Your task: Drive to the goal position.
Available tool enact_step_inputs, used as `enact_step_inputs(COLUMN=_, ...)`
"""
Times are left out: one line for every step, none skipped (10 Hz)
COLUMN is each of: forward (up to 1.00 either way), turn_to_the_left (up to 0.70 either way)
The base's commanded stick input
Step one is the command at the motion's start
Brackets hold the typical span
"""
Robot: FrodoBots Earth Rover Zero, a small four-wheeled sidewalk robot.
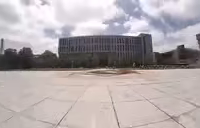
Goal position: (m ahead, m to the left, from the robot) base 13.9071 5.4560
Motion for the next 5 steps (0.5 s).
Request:
enact_step_inputs(forward=1.00, turn_to_the_left=0.00)
enact_step_inputs(forward=1.00, turn_to_the_left=0.05)
enact_step_inputs(forward=1.00, turn_to_the_left=0.11)
enact_step_inputs(forward=1.00, turn_to_the_left=0.26)
enact_step_inputs(forward=1.00, turn_to_the_left=0.40)
